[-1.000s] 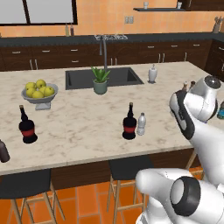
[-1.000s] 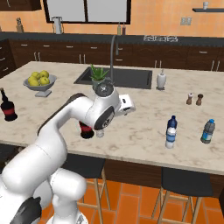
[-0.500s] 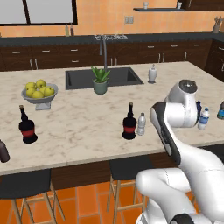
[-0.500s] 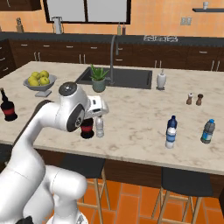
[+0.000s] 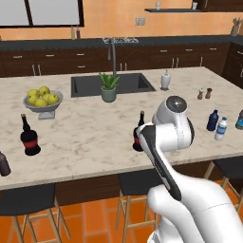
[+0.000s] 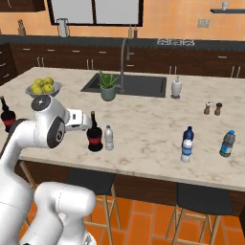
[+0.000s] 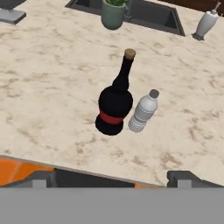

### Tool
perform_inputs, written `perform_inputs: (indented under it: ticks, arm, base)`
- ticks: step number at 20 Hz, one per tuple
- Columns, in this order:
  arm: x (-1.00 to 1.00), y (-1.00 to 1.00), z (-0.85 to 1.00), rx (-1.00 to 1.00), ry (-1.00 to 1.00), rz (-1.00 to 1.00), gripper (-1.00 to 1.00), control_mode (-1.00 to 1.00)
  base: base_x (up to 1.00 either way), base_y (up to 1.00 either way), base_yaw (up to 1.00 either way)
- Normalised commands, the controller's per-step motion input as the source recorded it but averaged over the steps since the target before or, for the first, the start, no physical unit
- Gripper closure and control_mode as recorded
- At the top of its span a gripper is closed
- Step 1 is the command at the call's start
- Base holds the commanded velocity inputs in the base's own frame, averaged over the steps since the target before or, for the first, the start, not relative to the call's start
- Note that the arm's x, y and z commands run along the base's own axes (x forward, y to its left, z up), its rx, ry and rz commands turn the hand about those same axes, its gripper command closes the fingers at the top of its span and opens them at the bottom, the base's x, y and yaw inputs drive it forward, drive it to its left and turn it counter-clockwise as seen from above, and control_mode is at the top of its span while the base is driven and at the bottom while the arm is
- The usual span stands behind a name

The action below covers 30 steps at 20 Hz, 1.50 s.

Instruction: Move the plastic bottles in the middle to the plastics group, and the glass bottles in the middle to the glass group.

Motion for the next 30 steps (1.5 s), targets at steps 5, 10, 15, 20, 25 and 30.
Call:
perform_inputs:
  ticks: [5,10,15,20,25,30]
  arm:
    - [0.12,0.0,-0.02,0.04,-0.08,-0.08,-1.0,-1.0]
    - [0.35,0.0,0.0,0.13,-0.01,-0.05,-1.0,-1.0]
    - [0.43,0.0,0.06,0.09,0.07,0.0,-1.0,-1.0]
    - [0.33,0.0,0.07,0.0,0.24,0.0,-1.0,-1.0]
    - [0.31,0.0,-0.05,0.0,0.06,0.0,-1.0,-1.0]
    - [0.25,0.0,-0.32,0.0,0.0,0.0,-1.0,-1.0]
  base:
    - [0.0,0.0,0.0]
    - [0.0,0.0,0.0]
    - [0.0,0.0,0.0]
    - [0.0,0.0,0.0]
    - [0.0,0.0,0.0]
    - [0.0,0.0,0.0]
